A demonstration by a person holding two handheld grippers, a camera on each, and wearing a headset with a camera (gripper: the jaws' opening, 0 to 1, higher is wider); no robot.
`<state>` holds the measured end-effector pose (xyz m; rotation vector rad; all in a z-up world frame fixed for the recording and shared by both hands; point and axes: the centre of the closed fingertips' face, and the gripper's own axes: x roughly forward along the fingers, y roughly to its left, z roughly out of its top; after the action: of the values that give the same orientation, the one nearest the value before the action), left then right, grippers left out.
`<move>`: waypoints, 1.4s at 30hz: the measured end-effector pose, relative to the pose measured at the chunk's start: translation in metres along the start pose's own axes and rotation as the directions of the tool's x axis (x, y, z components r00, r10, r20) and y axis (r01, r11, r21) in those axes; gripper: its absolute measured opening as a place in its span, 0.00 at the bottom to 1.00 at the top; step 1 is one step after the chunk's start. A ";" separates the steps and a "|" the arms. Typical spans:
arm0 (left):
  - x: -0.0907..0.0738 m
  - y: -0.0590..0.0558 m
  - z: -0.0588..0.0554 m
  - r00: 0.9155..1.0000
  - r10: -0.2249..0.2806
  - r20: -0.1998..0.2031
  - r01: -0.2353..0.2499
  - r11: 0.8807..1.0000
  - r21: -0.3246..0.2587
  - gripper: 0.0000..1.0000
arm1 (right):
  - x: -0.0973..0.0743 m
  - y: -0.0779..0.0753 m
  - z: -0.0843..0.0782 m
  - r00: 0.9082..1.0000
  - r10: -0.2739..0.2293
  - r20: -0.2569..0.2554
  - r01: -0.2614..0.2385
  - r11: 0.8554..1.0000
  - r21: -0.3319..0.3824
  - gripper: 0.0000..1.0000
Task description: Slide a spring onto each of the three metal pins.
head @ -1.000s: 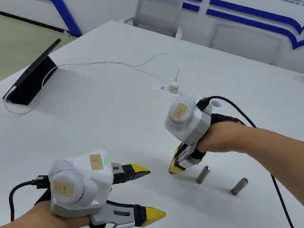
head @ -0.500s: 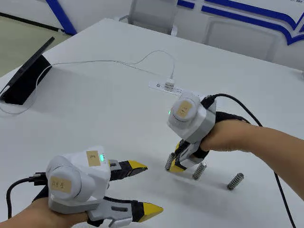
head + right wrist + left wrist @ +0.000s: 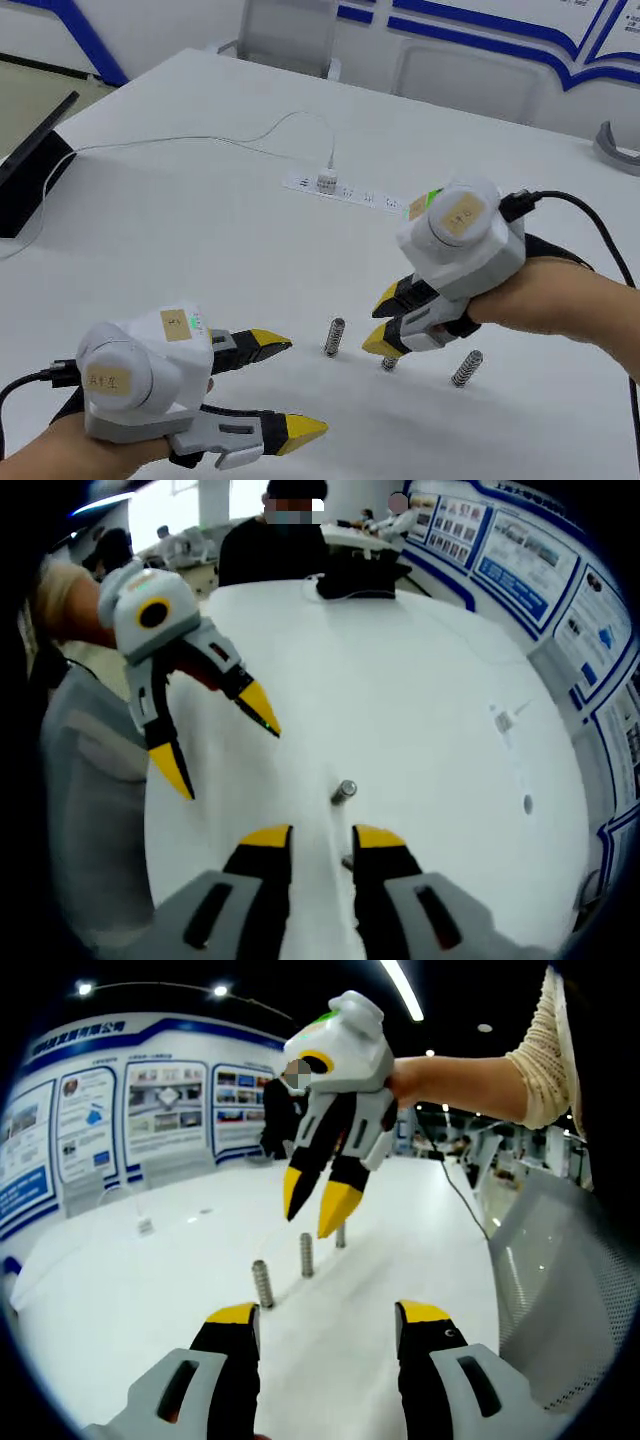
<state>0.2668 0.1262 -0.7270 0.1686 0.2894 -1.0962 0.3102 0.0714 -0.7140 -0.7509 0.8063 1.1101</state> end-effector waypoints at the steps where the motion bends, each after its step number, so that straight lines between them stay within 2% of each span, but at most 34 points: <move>1: -0.001 0.001 0.001 1.000 0.003 -0.001 -0.003 1.000 0.000 0.56 | -0.004 0.002 -0.003 1.000 -0.007 0.008 0.007 1.000 0.009 0.25; 10: -0.002 0.005 0.003 1.000 0.019 -0.006 -0.019 1.000 0.003 0.58 | -0.021 0.012 -0.034 0.998 -0.047 0.044 0.043 0.995 0.089 0.26; 20: -0.002 0.002 0.004 1.000 0.023 -0.020 -0.023 1.000 0.010 0.61 | -0.039 0.009 -0.071 0.989 -0.121 0.085 0.101 0.973 0.208 0.28; 26: -0.001 0.001 0.004 0.999 0.025 -0.031 -0.024 1.000 0.011 0.64 | -0.050 0.006 -0.094 0.981 -0.166 0.103 0.133 0.955 0.265 0.32; 31: 0.000 -0.001 0.004 0.999 0.027 -0.036 -0.027 1.000 0.010 0.65 | -0.057 0.005 -0.112 0.972 -0.201 0.123 0.152 0.934 0.325 0.34; 38: -0.002 -0.001 0.002 0.998 0.034 -0.045 -0.034 0.999 0.007 0.67 | -0.060 0.007 -0.125 0.960 -0.233 0.153 0.164 0.917 0.363 0.41; 42: -0.003 -0.001 0.001 0.998 0.041 -0.045 -0.041 0.999 0.002 0.68 | -0.063 0.008 -0.130 0.949 -0.257 0.181 0.170 0.905 0.389 0.44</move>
<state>0.2645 0.1280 -0.7246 0.1998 0.3242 -1.0529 0.2647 -0.0649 -0.7270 -0.3735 0.6896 0.7952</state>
